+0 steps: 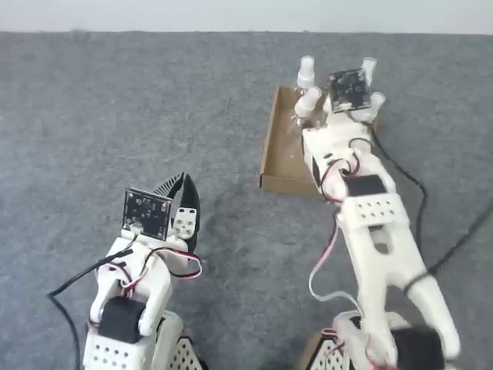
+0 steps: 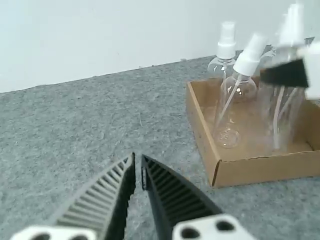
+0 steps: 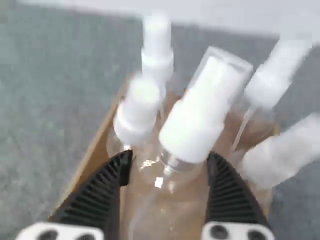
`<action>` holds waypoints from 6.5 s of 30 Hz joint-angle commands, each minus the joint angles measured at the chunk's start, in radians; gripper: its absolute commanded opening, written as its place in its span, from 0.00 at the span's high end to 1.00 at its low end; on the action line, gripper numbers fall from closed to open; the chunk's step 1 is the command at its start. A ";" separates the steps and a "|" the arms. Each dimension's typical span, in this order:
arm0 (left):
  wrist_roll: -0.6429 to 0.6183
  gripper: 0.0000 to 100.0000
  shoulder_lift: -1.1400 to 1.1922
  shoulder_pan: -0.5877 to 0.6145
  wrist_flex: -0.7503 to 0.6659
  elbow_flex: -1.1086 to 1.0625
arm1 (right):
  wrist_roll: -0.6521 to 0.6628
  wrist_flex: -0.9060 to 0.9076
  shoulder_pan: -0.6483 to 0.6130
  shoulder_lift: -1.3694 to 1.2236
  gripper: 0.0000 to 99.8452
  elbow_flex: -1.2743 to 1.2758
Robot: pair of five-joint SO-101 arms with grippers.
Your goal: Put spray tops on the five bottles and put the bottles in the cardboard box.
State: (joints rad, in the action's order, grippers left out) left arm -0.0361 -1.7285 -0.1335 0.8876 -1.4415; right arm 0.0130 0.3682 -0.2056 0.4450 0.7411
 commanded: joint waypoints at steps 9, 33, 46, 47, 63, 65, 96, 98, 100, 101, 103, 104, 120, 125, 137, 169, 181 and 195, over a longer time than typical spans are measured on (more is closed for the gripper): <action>0.009 0.98 -0.015 0.003 -0.029 0.007 | 0.210 0.506 -0.030 0.455 0.98 -0.126; 0.005 0.99 -0.015 0.003 -0.028 0.005 | 0.491 0.699 -0.456 0.102 0.97 0.094; 0.005 0.99 -0.015 -0.005 -0.041 -0.013 | 0.494 0.700 -0.496 0.035 0.76 0.078; 0.005 0.99 -0.015 -0.005 -0.043 -0.016 | 0.494 0.705 -0.495 0.050 0.76 0.078; -0.015 0.98 0.011 -0.005 -0.021 0.007 | 0.489 0.760 -0.410 0.054 0.76 0.086; -0.028 0.98 0.071 -0.005 0.008 0.062 | 0.489 0.760 -0.404 0.028 0.76 0.094; -0.032 0.98 0.175 0.086 -0.078 0.071 | 0.370 0.723 -0.403 0.512 0.99 0.140; -0.032 0.98 0.175 0.086 -0.078 0.071 | 0.370 0.739 -0.403 0.585 0.99 0.140; -0.032 0.98 0.175 0.086 -0.078 0.071 | 0.370 0.754 -0.403 0.645 0.99 0.140; -0.032 0.98 0.176 0.086 -0.078 0.071 | 0.370 0.762 -0.397 0.673 0.99 0.140; -0.032 0.98 0.180 0.086 -0.078 0.071 | 0.370 0.776 -0.363 0.716 0.99 0.140; -0.034 0.98 0.180 0.086 -0.078 0.071 | 0.368 0.779 -0.335 0.733 0.99 0.140; -0.026 0.98 0.334 0.086 -0.014 0.226 | 0.417 0.992 0.275 0.754 0.99 -0.046; -0.031 0.98 0.652 0.083 0.028 0.429 | 0.476 0.940 0.561 0.753 0.99 -0.074; -0.041 0.78 1.197 -0.083 0.025 0.542 | 0.489 0.598 0.763 0.407 0.99 0.014; -0.005 0.94 1.636 -0.097 0.028 0.693 | 0.488 0.513 0.773 0.292 0.99 0.020; 0.109 0.83 1.611 -0.095 0.029 0.688 | 0.491 0.521 0.773 0.292 0.99 0.020; 0.107 0.95 1.602 -0.103 0.021 0.636 | 0.491 0.521 0.773 0.295 0.99 0.029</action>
State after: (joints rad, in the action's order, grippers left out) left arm 0.0637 -0.0560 -0.2317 0.9076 -0.8140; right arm 0.4948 0.9022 0.5585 0.7426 0.7702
